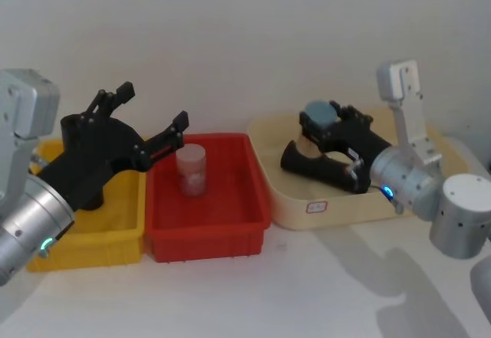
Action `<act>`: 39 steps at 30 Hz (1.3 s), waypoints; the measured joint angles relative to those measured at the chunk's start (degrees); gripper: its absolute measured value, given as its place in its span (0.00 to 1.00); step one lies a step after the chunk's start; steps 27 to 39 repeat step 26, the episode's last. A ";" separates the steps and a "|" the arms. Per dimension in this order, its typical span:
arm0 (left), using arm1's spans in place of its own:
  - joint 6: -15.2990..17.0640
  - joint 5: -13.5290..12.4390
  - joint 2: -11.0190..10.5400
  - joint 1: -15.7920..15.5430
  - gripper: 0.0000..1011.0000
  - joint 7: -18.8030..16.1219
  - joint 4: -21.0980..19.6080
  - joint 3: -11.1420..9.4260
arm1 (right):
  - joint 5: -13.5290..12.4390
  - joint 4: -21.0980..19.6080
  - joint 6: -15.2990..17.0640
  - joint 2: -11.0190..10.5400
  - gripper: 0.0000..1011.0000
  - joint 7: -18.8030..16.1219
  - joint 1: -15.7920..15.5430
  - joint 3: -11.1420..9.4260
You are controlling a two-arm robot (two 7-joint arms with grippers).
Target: Pick up the garbage bag with the one hand and transfer it to the other hand.
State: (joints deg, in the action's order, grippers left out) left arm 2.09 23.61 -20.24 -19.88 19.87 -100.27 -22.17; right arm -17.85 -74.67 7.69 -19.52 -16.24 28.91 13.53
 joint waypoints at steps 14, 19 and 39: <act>0.00 0.00 0.00 0.00 0.99 0.00 0.00 0.00 | 3.19 3.60 -0.64 -2.53 0.97 -3.52 -0.82 2.19; 0.00 0.00 0.00 0.00 0.99 0.00 0.00 0.00 | 2.09 4.07 -1.14 -2.60 0.99 -4.96 -1.34 1.67; 0.00 0.00 0.00 0.00 0.99 0.00 0.00 0.00 | -0.42 4.23 -1.76 -2.16 0.99 -6.22 -2.07 0.15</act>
